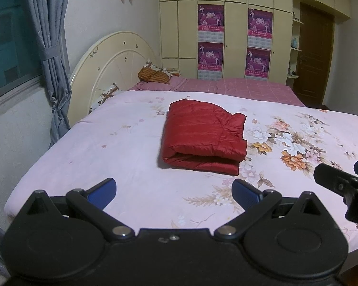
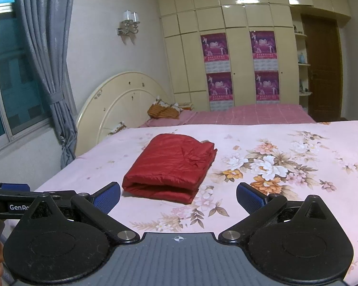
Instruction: Fold large clothes
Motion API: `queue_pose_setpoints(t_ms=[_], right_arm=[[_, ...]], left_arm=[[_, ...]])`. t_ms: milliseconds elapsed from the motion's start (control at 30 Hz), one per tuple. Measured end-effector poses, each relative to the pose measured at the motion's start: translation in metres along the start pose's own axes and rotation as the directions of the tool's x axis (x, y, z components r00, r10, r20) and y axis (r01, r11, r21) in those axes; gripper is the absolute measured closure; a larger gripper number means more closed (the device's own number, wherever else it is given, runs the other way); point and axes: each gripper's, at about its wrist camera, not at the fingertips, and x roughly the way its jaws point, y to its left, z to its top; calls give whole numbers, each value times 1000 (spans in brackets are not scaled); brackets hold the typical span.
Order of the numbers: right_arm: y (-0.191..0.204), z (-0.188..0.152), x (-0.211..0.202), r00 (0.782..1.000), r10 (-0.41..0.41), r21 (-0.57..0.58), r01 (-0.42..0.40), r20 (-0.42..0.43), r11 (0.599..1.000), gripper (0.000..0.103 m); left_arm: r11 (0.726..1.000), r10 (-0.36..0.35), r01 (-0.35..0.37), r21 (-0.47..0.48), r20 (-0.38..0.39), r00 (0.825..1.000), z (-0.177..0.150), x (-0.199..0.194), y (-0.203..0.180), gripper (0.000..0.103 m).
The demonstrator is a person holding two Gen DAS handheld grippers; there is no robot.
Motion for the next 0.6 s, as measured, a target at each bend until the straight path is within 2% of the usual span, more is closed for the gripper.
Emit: queue_pose_setpoints(t_ms=[600], right_arm=[[4,-1,7,1000,9,-10,-9,-12,1000,1]], left_arm=[[1000,-1,1,-4,-11,1000,-2,7,7,0]])
